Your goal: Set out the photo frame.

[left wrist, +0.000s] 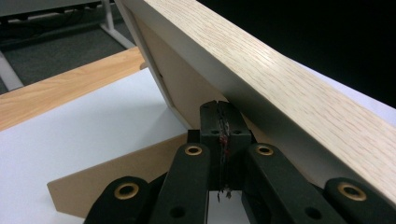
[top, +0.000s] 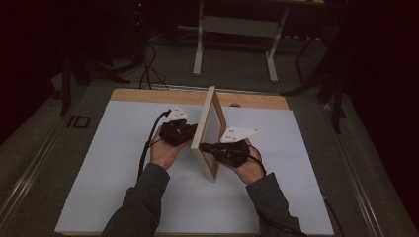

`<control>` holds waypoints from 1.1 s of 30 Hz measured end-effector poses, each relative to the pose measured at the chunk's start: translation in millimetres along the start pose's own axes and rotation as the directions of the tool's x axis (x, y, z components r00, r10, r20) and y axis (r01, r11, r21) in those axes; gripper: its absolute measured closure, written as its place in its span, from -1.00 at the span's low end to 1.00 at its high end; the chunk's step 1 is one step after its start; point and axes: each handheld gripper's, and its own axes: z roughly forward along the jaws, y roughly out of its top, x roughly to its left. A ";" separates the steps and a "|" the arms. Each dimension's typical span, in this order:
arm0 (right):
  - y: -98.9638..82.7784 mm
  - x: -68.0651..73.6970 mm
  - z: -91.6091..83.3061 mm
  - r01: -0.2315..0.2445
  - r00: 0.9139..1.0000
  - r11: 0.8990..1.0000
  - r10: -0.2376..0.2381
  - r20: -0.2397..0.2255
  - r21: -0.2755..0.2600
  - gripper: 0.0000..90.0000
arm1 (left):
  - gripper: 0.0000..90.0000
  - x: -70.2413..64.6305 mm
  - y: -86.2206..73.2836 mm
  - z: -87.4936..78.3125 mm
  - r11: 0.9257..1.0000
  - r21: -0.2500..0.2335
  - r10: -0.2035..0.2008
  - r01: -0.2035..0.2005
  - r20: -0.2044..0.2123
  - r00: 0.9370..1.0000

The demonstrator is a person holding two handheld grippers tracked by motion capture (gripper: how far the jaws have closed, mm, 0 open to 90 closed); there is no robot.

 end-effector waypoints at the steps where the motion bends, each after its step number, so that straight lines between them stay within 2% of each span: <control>1: 0.0 -0.1 0.0 0.000 1.000 1.000 0.000 -0.001 0.000 0.99 | 1.00 -0.2 -0.5 -0.7 1.000 0.001 0.002 -0.002 0.005 1.000; 13: 0.7 0.8 1.4 0.004 1.000 1.000 -0.004 -0.003 0.000 0.99 | 1.00 -1.2 -10.9 -18.2 0.999 -0.021 0.026 -0.025 0.056 0.998; 18: 1.9 3.0 1.2 0.009 1.000 1.000 -0.009 -0.006 0.009 0.99 | 1.00 0.0 -10.4 -26.4 0.999 -0.039 0.030 -0.028 0.063 0.998; 21: 3.9 4.4 1.5 0.016 1.000 1.000 -0.016 -0.006 0.007 0.99 | 1.00 1.6 -9.6 -26.4 0.999 -0.032 0.025 -0.023 0.074 0.997; 33: 5.7 4.2 6.8 0.007 1.000 1.000 -0.007 -0.002 0.005 0.99 | 1.00 4.0 -6.8 -21.3 1.000 -0.007 0.025 -0.025 0.064 0.998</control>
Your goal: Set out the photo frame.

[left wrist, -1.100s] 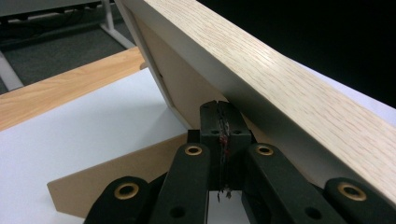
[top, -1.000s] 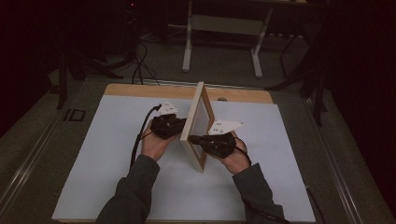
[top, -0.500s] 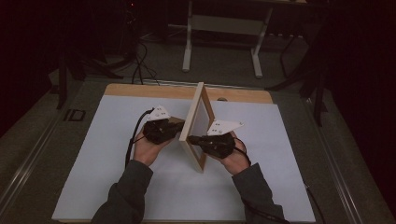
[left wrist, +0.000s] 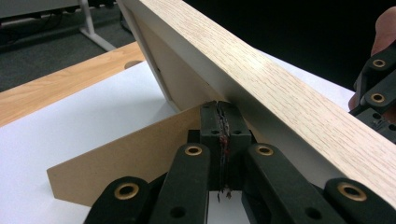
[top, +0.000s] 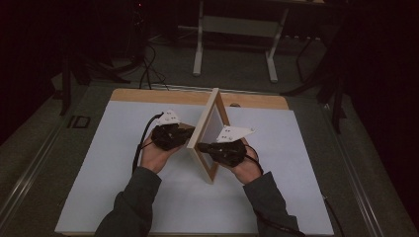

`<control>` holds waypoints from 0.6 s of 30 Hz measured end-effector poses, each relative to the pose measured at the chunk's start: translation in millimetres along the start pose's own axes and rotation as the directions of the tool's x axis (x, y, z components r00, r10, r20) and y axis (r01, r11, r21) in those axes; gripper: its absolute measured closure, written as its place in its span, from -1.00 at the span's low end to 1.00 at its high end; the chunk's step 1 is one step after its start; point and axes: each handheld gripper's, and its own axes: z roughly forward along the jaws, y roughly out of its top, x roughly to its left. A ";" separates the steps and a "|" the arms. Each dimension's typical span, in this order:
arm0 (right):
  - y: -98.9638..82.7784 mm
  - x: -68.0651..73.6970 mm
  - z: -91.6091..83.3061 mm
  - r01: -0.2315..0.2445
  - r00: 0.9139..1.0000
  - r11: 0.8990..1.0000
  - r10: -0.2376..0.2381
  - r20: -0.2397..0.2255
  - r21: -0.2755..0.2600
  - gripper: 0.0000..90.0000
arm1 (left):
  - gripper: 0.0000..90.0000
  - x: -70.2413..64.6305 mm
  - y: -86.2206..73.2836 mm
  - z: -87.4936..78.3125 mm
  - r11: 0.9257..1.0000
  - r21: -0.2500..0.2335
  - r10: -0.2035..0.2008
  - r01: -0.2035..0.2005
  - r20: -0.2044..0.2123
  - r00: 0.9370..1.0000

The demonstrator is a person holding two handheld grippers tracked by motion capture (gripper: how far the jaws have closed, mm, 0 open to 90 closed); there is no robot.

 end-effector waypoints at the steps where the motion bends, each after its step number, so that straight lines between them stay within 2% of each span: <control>1: 0.3 -0.2 0.6 0.000 1.000 1.000 0.000 0.000 0.000 0.99 | 1.00 0.5 0.5 0.0 1.000 0.003 0.000 0.000 -0.002 1.000; 6: 2.5 0.4 4.7 -0.005 1.000 1.000 0.005 0.009 -0.002 0.99 | 1.00 2.3 1.5 1.2 1.000 0.001 -0.006 0.006 0.003 1.000; 10: 4.0 1.9 7.1 -0.005 1.000 1.000 0.005 0.011 -0.002 0.99 | 1.00 5.0 1.2 1.3 1.000 -0.003 -0.008 0.009 0.030 1.000; 18: 6.8 4.4 10.4 0.009 1.000 1.000 -0.009 0.028 0.005 0.99 | 1.00 10.9 1.1 0.0 1.000 -0.003 -0.016 0.016 0.055 0.998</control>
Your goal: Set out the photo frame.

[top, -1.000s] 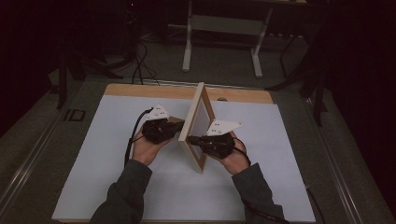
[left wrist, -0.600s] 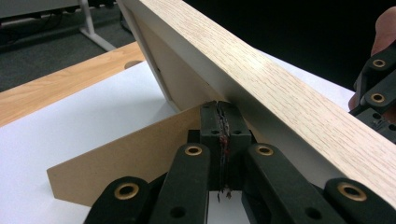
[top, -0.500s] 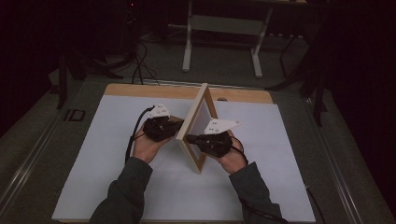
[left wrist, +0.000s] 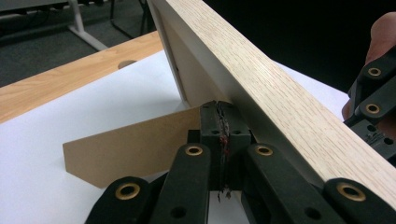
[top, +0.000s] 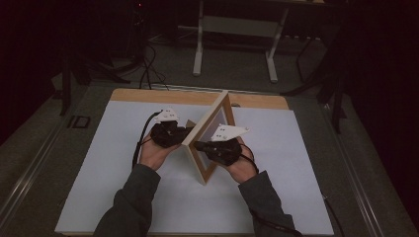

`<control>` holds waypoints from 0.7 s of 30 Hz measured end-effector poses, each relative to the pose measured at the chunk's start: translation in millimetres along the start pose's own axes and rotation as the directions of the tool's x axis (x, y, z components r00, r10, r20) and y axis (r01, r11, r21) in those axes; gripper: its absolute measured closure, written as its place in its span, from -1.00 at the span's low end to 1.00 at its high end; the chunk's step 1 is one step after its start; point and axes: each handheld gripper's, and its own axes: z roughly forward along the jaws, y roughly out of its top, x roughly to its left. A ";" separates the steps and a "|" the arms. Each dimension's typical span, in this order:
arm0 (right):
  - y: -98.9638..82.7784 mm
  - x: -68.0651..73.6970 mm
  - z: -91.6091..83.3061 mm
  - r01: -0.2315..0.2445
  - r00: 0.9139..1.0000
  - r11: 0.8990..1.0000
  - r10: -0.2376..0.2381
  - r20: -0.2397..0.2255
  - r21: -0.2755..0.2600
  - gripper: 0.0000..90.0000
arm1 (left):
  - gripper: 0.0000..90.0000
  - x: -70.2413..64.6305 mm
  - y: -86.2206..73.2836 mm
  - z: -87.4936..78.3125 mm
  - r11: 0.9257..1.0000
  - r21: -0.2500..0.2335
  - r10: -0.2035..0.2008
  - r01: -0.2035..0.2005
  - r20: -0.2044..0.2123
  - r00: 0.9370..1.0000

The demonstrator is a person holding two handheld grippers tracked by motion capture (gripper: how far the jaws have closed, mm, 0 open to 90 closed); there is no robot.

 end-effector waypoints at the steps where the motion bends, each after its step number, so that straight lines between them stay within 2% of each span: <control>1: 0.5 0.3 0.9 0.000 1.000 1.000 0.000 0.002 -0.002 0.99 | 1.00 1.3 -0.2 -0.4 1.000 0.000 0.002 -0.002 0.004 1.000; 7: 1.6 0.6 5.6 -0.008 1.000 1.000 0.008 0.006 -0.007 0.99 | 1.00 5.8 -1.3 -2.1 1.000 -0.005 -0.003 0.004 0.006 1.000; 10: 0.6 0.6 5.0 -0.012 1.000 1.000 0.012 0.002 -0.013 0.99 | 1.00 2.8 -0.7 -3.7 1.000 -0.003 -0.003 0.002 -0.036 0.999; 14: -2.0 0.3 4.5 -0.005 1.000 1.000 0.005 0.010 0.001 0.95 | 0.87 2.0 -2.1 -11.6 0.999 -0.023 -0.040 0.038 -0.097 0.994; 16: -4.7 -1.1 3.8 -0.009 1.000 1.000 0.009 0.013 0.003 0.95 | 0.86 2.8 -3.6 -17.5 0.998 -0.037 -0.057 0.054 -0.107 0.993; 18: -6.1 -2.1 3.2 -0.014 1.000 1.000 0.013 0.013 0.004 0.95 | 0.85 2.8 -3.6 -17.5 0.998 -0.037 -0.057 0.054 -0.107 0.993; 19: -8.4 -4.2 2.0 -0.020 1.000 1.000 0.020 0.016 0.007 0.94 | 0.80 3.0 -5.7 -24.4 0.997 -0.055 -0.065 0.059 -0.115 0.991; 21: -10.1 -6.2 0.7 -0.022 1.000 1.000 0.022 0.021 0.012 0.94 | 0.78 3.8 -7.2 -27.3 0.997 -0.055 -0.069 0.063 -0.124 0.990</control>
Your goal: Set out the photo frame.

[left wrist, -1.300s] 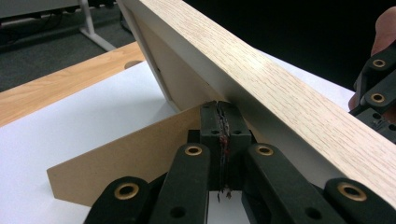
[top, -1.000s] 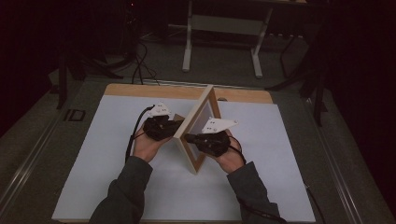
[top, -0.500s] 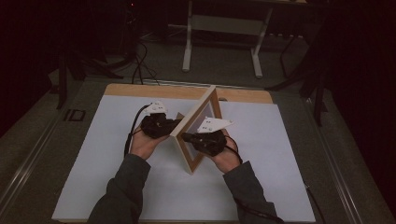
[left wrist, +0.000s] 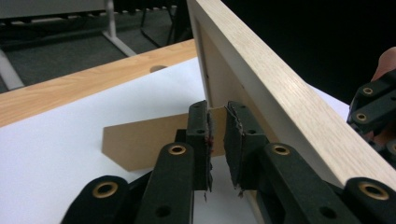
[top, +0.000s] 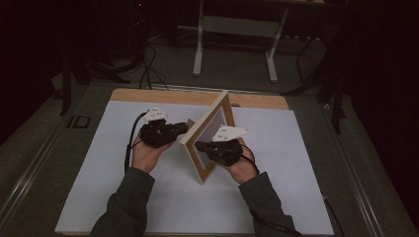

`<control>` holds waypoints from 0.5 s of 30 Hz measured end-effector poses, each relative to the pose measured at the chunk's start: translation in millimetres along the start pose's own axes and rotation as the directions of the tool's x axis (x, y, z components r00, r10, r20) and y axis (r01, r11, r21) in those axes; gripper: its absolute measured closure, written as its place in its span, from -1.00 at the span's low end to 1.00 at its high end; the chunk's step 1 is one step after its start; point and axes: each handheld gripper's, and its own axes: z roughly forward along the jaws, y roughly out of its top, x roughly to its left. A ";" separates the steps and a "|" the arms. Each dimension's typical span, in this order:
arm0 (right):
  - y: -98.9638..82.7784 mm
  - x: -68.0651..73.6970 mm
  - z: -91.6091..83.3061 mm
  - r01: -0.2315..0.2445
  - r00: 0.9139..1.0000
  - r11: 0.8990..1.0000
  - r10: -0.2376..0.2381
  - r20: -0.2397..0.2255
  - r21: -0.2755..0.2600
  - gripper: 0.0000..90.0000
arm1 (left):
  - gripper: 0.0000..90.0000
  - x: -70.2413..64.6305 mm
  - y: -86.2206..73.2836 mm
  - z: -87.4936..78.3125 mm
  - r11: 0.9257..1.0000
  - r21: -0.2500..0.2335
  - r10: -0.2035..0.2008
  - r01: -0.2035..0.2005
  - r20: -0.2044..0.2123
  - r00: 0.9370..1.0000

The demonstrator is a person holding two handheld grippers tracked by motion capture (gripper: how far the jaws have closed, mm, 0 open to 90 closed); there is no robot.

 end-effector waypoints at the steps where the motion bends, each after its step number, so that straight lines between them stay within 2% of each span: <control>1: -0.6 -0.8 -0.5 -0.003 1.000 1.000 0.003 0.002 0.001 0.93 | 0.78 0.6 -0.7 -1.5 1.000 0.000 -0.006 0.006 -0.001 1.000; 6: -3.7 -4.5 -3.2 -0.009 1.000 1.000 0.009 0.010 0.010 0.92 | 0.73 -0.6 -2.5 -11.3 1.000 -0.007 -0.023 0.023 -0.010 1.000; 12: -8.3 -8.2 -4.6 -0.020 1.000 1.000 0.020 0.014 0.017 0.91 | 0.69 -7.6 -2.3 -25.7 0.998 -0.049 -0.048 0.047 -0.009 0.999; 15: -10.0 -10.2 -5.4 -0.022 1.000 1.000 0.022 0.019 0.018 0.90 | 0.65 -12.2 -2.4 -32.9 0.997 -0.061 -0.045 0.044 -0.016 0.999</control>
